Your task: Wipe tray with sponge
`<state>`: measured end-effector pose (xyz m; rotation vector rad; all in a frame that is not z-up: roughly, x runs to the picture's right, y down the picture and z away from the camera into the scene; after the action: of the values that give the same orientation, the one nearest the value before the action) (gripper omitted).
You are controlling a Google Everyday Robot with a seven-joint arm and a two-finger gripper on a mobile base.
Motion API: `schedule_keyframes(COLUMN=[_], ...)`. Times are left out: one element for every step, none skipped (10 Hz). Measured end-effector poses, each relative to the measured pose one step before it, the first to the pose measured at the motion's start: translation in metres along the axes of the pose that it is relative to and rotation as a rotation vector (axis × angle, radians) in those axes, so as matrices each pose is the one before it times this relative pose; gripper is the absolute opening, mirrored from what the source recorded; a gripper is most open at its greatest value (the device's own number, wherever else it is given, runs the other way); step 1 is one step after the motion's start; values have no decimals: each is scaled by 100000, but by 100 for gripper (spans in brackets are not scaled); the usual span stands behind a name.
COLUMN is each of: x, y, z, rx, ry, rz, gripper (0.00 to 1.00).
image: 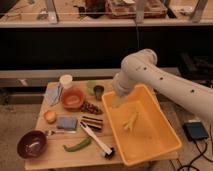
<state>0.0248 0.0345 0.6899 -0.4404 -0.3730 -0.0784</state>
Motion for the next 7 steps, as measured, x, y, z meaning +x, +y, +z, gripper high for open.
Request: schedule_keyframes(x=[-1899, -2379, -2391, -2140, -1690, -2308, -1639], y=[176, 199, 242, 383, 389, 917, 792], z=[1063, 1357, 1433, 1436, 1219, 2179, 1937], rx=[298, -475, -1043, -1449, -1328, -2296, -1529], ry=[-2431, -2407, -2328, -2008, -1489, -1884, -1191], rz=[909, 892, 900, 771, 942, 2266, 1706], gripper=[65, 65, 65, 65, 65, 65, 65])
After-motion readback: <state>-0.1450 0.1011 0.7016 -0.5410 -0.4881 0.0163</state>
